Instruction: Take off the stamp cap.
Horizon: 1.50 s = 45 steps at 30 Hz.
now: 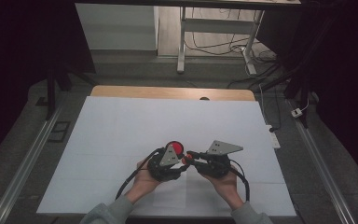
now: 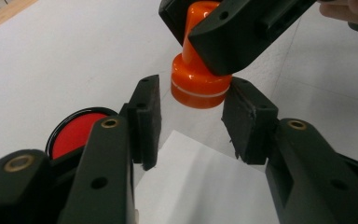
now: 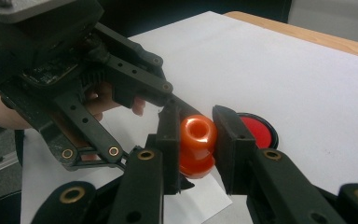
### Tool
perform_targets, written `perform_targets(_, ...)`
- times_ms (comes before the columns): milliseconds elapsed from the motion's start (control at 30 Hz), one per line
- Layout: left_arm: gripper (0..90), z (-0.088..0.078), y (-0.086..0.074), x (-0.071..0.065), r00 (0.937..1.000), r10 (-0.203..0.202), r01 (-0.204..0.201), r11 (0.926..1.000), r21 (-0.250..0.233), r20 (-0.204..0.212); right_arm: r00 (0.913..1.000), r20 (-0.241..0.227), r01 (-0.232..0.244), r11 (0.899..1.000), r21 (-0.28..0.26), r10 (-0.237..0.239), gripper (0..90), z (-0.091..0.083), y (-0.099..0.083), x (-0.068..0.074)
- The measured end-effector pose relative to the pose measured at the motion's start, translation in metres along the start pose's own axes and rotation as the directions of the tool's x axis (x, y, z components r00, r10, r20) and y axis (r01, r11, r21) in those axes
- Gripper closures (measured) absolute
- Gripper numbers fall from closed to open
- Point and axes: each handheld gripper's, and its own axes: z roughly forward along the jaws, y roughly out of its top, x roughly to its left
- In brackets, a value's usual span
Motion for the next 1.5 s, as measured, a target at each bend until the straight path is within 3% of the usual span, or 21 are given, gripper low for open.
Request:
perform_targets(433,63.4,0.0005,-0.0005,-0.0009,0.9998,0.016,-0.016,0.9998,0.008,0.007,0.9999,-0.009,-0.004,1.000,0.000,0.004,71.9,0.0008,-0.0004,0.0002)
perform_targets(1133,65.0,0.0004,-0.0011,-0.0011,0.9993,0.038,-0.038,0.9991,0.017,0.004,0.9999,-0.010,-0.003,1.000,0.002,0.003,71.9,0.0014,-0.0012,0.0004)
perform_targets(1500,65.4,0.0013,-0.0025,0.0002,0.9990,0.039,-0.040,0.9988,0.028,0.022,0.9998,-0.012,0.013,1.000,0.014,-0.013,72.1,0.0027,-0.0016,0.0015)
